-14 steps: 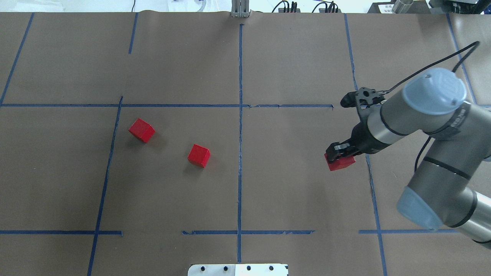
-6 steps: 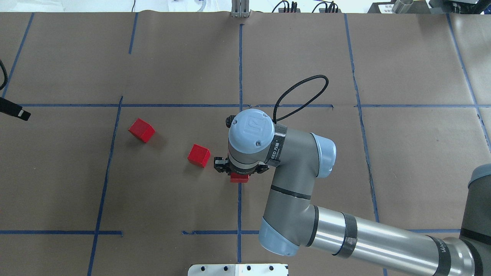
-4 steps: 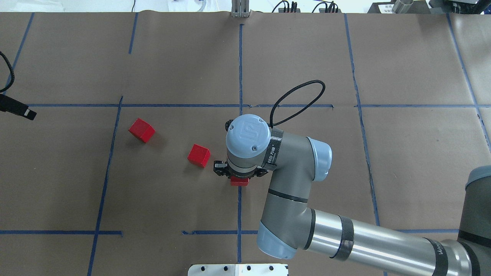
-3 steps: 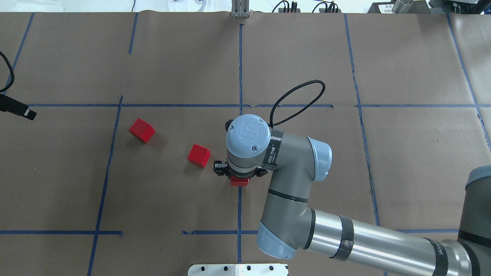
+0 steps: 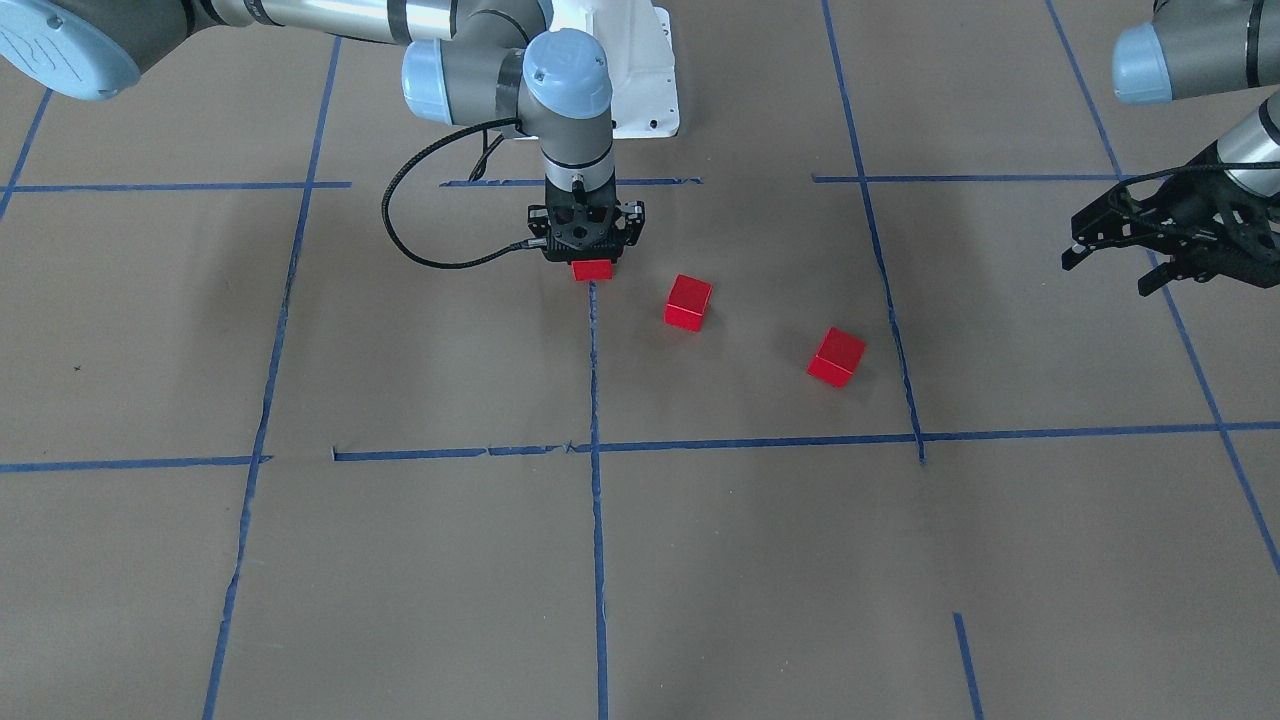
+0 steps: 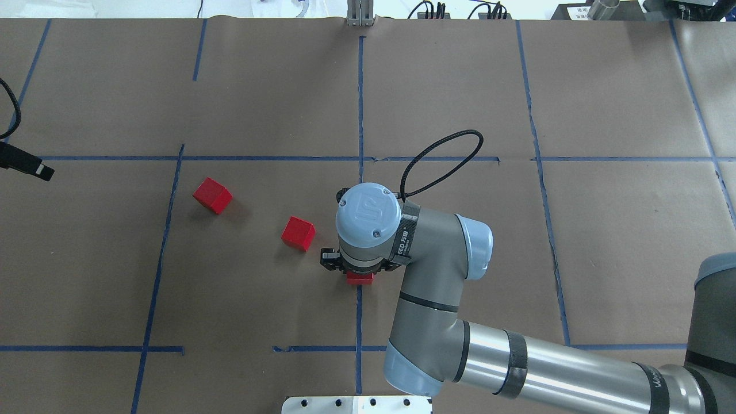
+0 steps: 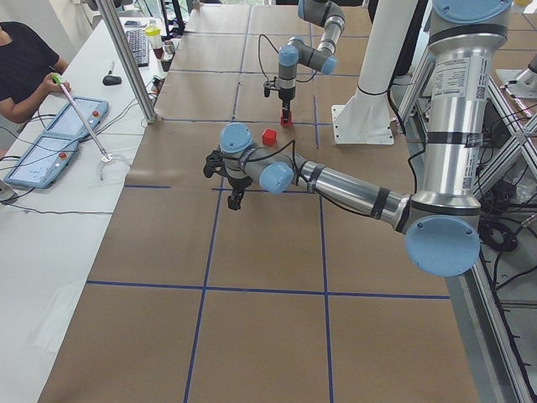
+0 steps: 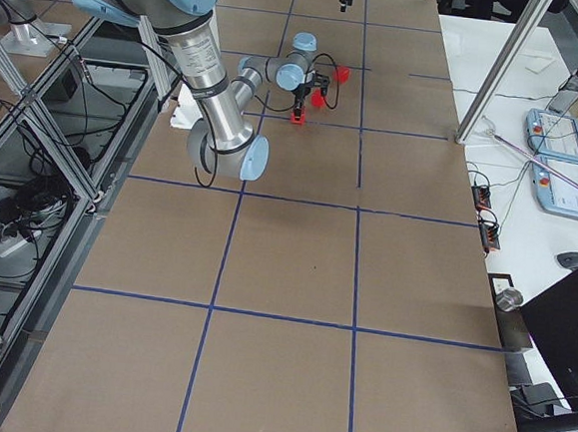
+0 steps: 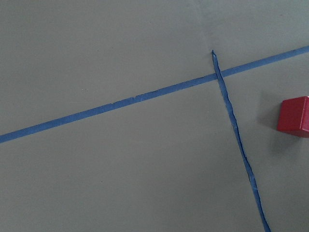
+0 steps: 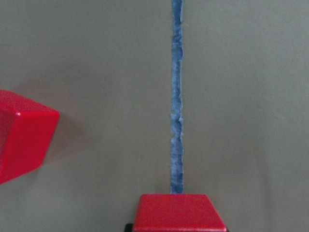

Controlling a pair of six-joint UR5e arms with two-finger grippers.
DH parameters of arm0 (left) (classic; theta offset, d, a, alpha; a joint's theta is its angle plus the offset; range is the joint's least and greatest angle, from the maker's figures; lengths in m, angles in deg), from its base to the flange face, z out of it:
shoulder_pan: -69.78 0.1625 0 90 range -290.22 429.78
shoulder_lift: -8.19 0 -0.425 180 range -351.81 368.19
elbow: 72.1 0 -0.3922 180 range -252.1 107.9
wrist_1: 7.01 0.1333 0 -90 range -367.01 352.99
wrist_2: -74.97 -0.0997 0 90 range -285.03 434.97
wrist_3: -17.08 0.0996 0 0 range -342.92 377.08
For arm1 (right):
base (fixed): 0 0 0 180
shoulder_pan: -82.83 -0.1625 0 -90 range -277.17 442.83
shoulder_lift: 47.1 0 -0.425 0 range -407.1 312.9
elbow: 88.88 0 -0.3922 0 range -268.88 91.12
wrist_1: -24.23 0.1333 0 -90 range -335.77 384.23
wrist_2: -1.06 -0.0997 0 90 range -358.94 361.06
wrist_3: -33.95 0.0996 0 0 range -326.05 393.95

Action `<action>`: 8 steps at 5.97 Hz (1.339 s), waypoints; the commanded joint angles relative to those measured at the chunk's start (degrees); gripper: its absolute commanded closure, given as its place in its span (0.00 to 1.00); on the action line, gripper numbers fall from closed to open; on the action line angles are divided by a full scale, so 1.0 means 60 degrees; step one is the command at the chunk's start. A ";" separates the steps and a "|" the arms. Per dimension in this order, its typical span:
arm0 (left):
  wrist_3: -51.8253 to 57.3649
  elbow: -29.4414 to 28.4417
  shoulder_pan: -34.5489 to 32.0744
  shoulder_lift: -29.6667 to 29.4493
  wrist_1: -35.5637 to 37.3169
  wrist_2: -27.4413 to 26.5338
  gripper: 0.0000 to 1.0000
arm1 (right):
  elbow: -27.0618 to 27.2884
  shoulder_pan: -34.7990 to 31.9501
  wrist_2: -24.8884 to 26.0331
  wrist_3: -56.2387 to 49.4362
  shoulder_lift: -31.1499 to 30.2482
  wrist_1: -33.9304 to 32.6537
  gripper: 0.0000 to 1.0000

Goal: Form red blocks into L shape at center
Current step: 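Lower the cube at the center and open the right gripper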

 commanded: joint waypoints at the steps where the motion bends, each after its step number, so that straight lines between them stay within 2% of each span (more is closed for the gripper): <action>1: -0.0010 0.0005 -0.0005 0.0018 0.0000 0.0000 0.00 | -0.0025 0.0005 0.0022 0.0069 0.0010 -0.0004 0.60; 2: -0.0010 0.0019 -0.0005 0.0033 0.0000 0.0000 0.00 | -0.0025 0.0005 0.0022 0.0099 0.0010 -0.0004 0.46; 3: -0.0010 0.0034 -0.0020 0.0047 0.0000 0.0000 0.00 | -0.0039 0.0034 0.0036 0.0258 -0.0004 -0.0004 0.05; 4: -0.0010 0.0106 -0.0020 0.0076 0.0000 0.0000 0.00 | -0.0025 0.0078 0.0037 0.0260 -0.0019 -0.0004 0.00; 7: -0.0010 0.0151 0.0097 0.0018 -0.0189 -0.0015 0.00 | 0.0120 0.0064 0.0037 0.0187 -0.0004 0.0011 0.00; 8: -0.1054 0.0166 0.0329 -0.0083 -0.0742 0.0000 0.00 | 0.0687 -0.0168 0.0008 0.0158 -0.0251 -0.0018 0.00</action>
